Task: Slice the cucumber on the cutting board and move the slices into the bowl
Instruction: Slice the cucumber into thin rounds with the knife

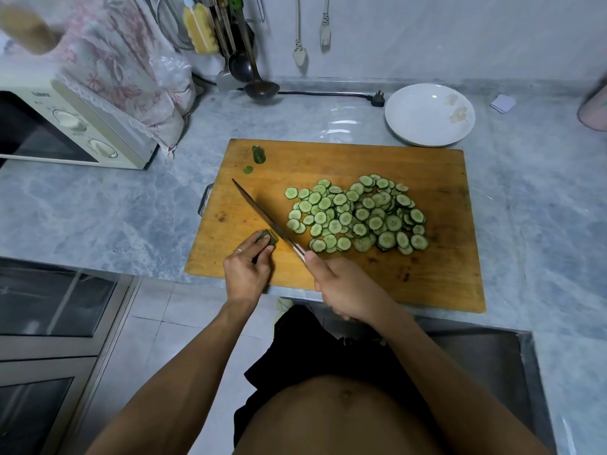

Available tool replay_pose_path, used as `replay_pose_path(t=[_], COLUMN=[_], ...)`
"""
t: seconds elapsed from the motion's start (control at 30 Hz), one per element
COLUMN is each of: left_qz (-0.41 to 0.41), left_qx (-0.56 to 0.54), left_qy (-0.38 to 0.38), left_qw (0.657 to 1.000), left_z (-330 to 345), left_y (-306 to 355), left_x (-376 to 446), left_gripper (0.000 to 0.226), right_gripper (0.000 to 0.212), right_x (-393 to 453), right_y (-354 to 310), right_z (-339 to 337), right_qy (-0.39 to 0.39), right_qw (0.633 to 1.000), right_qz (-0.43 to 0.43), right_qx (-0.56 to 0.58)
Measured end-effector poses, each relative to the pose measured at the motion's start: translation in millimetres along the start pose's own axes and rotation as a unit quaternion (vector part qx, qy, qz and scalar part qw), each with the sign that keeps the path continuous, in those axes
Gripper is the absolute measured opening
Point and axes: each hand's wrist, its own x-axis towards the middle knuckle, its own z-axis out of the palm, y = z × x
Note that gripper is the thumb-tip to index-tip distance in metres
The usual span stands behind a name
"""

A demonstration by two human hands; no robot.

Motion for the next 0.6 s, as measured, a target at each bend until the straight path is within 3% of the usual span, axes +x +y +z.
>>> replay_pose_path(t=[0.3, 0.6], left_qz=[-0.016, -0.021], left_qx=[-0.002, 0.002], left_qy=[0.002, 0.011], left_qw=[1.0, 1.0], left_z=[1.5, 6.5], left_y=[-0.3, 1.6], left_x=[-1.1, -4.2], left_gripper=[0.021, 0.025], right_gripper=[0.066, 0.066], right_x=[-3.6, 8.9], right_y=[-4.5, -6.2], right_z=[9.9, 10.1], right_qy=[0.002, -0.026], right_qw=[0.998, 0.999], right_qz=[-0.025, 0.025], right_qx=[-0.06, 0.002])
